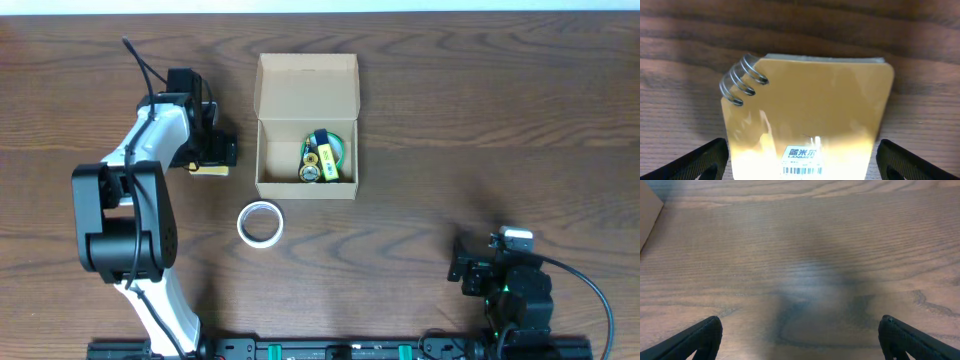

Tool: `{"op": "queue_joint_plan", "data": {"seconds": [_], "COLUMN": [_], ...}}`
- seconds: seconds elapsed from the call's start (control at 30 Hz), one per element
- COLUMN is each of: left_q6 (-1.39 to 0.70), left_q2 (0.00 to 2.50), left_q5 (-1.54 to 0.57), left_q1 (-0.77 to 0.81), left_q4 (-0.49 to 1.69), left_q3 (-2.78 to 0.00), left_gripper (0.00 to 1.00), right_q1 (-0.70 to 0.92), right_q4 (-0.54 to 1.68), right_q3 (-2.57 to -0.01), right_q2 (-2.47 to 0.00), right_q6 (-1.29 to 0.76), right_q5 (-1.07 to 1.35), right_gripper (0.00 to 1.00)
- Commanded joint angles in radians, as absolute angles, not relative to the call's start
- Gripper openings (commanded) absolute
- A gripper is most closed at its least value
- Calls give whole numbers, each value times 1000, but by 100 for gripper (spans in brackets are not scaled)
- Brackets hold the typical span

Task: Pack container
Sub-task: 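Lower the left gripper onto the notepad and grasp its edge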

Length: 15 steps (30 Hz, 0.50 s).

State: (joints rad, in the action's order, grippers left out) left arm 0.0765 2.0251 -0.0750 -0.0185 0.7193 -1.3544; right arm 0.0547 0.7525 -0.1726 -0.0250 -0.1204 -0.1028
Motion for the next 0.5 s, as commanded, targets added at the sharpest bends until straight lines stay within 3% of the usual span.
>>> {"op": "queue_joint_plan", "data": {"seconds": [0.0,0.07,0.23,0.37,0.47], "left_q6": [83,83,82,62,30], "left_q2": [2053,2061,2070,2070,2066], "left_q5": [-60,-60,-60,-65,-65], "left_q1": [-18,-16,-4,-4,-4], "left_q4": [726,729,730,710,699], "left_q3": [-1378,-1378,-1378,-1378,-1389], "left_gripper": [97,100,72,61,59], "right_q1": [48,48,48,48,48], "right_q4": [755,755,755,755,755], "right_q3": [-165,-165,-165,-165,-165], "right_q2": [-18,-18,-18,-18,-18], "right_q6": [-107,-107,-107,-107,-107], "right_q5": [-101,-101,-101,-101,-101], "right_gripper": [99,99,99,99,99]}}
